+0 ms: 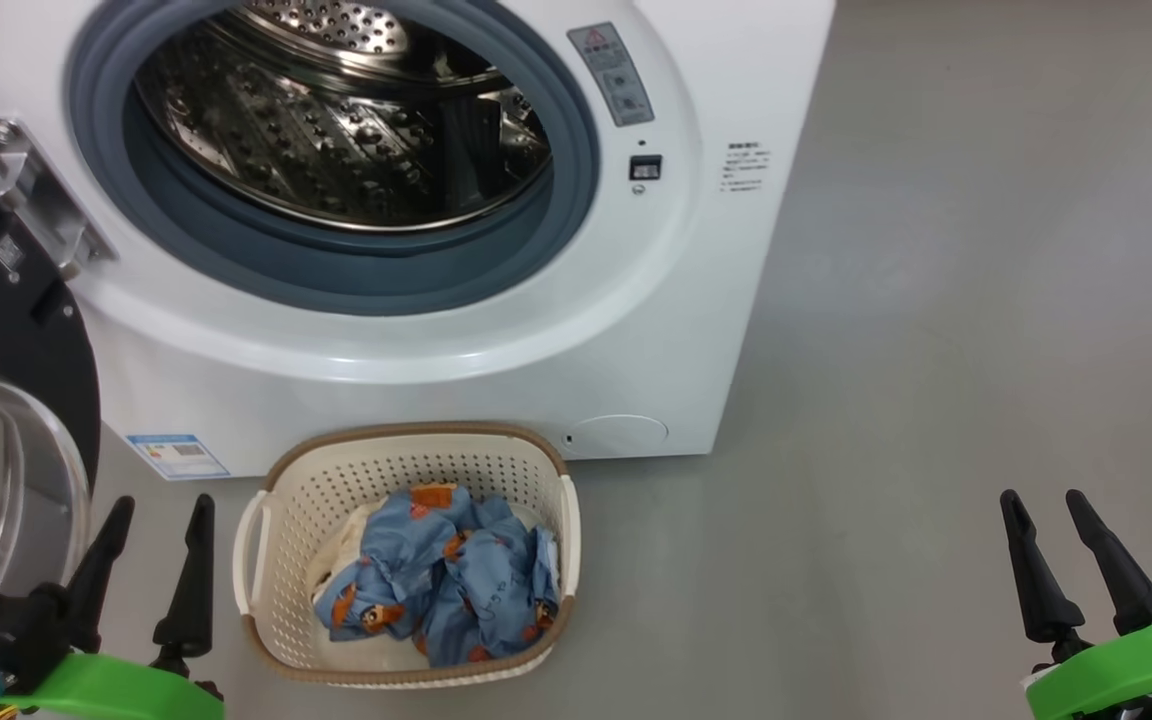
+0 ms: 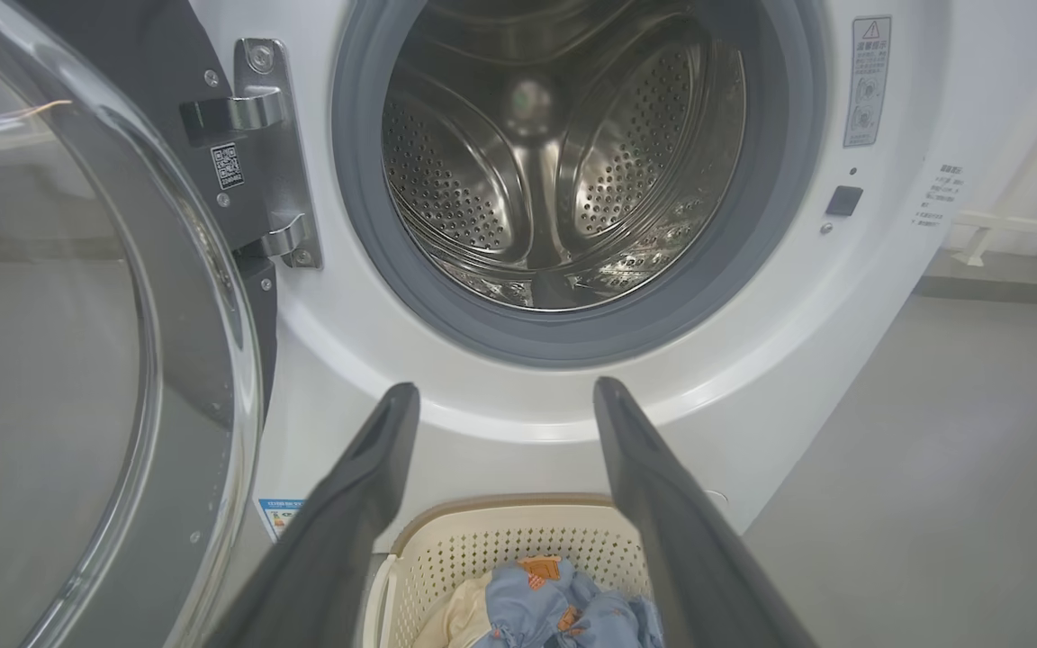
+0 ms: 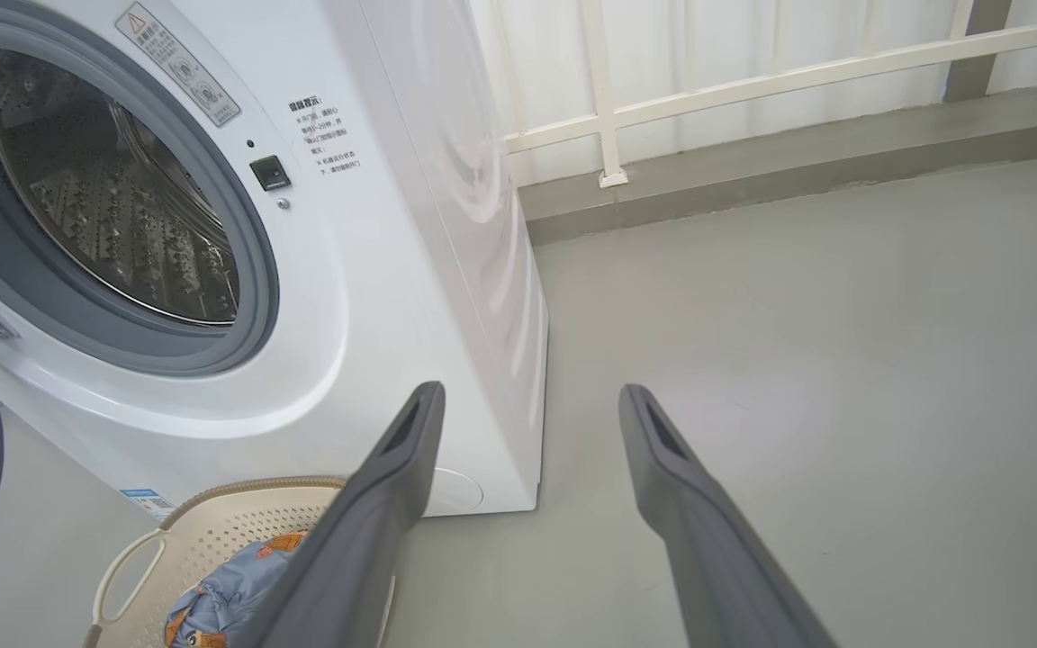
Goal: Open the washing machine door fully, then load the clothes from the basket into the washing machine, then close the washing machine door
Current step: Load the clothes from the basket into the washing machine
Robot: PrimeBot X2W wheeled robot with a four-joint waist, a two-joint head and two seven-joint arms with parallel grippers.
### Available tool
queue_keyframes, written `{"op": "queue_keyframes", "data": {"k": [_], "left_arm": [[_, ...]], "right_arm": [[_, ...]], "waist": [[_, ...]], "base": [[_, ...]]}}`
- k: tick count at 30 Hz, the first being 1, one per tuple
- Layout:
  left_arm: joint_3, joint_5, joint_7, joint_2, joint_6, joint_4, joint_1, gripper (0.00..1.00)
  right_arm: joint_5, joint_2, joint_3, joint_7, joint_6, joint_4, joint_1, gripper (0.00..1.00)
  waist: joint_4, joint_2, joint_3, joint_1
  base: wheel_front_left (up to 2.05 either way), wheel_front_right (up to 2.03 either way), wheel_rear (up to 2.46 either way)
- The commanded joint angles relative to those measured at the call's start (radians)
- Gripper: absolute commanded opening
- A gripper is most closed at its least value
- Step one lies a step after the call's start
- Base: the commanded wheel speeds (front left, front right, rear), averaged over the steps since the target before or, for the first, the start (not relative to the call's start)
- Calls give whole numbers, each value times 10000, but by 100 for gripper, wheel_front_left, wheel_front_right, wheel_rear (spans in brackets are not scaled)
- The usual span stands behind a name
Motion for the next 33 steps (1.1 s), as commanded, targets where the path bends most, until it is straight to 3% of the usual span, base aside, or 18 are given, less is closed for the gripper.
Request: {"op": "queue_keyframes", "data": {"k": [1, 19, 33], "left_arm": [[342, 102, -53, 238, -13, -285, -409, 100], [-265, 101, -53, -245, -13, 121, -449, 100], [-1197, -37, -53, -679, -13, 2250, -1998, 100]], "right_arm": [[-85, -208, 178, -120, 16, -237, -205, 100], [-123, -50, 312, -120, 16, -335, -444, 100], [-190, 236, 569, -120, 16, -534, -1337, 100]], "waist": [[-4, -1, 10, 0], [-30, -1, 587, 0], [-259, -1, 2213, 0]], "base": [[31, -85, 54], [3, -7, 4], [0, 0, 0]]}}
